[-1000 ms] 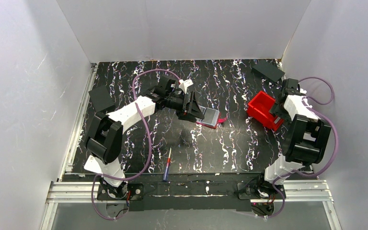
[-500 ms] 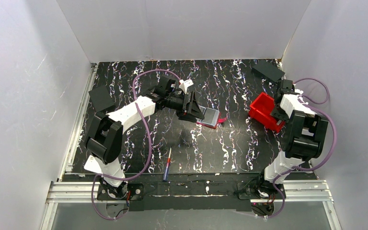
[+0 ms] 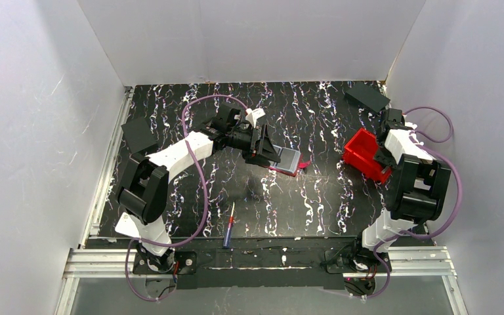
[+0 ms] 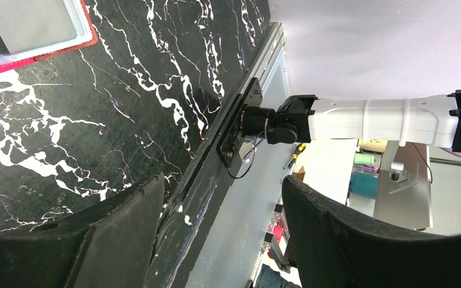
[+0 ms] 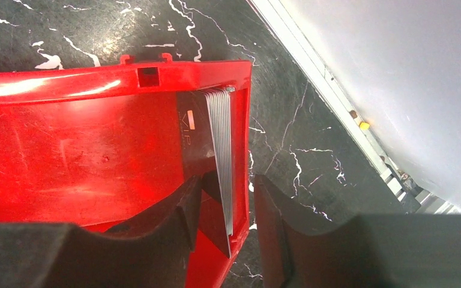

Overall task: Put the credit cards into the card holder
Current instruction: Pick up the credit card from the storage box.

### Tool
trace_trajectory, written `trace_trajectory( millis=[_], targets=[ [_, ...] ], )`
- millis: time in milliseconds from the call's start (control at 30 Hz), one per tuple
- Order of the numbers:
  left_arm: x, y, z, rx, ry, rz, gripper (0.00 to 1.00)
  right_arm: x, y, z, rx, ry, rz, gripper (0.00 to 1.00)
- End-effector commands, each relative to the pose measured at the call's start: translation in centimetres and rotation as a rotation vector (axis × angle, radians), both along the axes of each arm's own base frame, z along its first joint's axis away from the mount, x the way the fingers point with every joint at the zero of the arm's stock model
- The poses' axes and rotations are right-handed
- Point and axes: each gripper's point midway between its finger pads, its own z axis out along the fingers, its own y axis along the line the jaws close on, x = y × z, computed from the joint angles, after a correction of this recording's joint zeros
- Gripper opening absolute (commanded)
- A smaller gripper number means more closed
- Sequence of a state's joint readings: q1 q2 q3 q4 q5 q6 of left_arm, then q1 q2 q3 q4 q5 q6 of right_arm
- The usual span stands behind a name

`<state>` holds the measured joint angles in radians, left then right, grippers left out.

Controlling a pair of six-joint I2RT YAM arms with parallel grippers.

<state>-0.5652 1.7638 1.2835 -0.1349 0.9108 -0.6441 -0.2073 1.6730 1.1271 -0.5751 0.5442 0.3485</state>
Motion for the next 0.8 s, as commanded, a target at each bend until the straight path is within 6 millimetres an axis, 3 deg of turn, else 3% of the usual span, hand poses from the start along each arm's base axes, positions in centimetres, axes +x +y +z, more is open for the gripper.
trace_trajectory(
  millis=[0, 500, 767],
  targets=[
    [-0.7, -0.1, -0.2, -0.018, 0.026, -0.030, 0.70, -0.3, -0.5, 1.9, -0.034, -0.034, -0.022, 0.44],
    [-0.7, -0.2, -0.2, -0.025, 0.038, -0.034, 0.70, -0.7, -0.7, 2.3, -0.045, -0.010, -0.032, 0.33],
    [-0.7, -0.2, -0.3, -0.025, 0.041, -0.036, 0.70, -0.6, -1.0, 3.6, -0.060, -0.010, -0.043, 0.26]
  ],
)
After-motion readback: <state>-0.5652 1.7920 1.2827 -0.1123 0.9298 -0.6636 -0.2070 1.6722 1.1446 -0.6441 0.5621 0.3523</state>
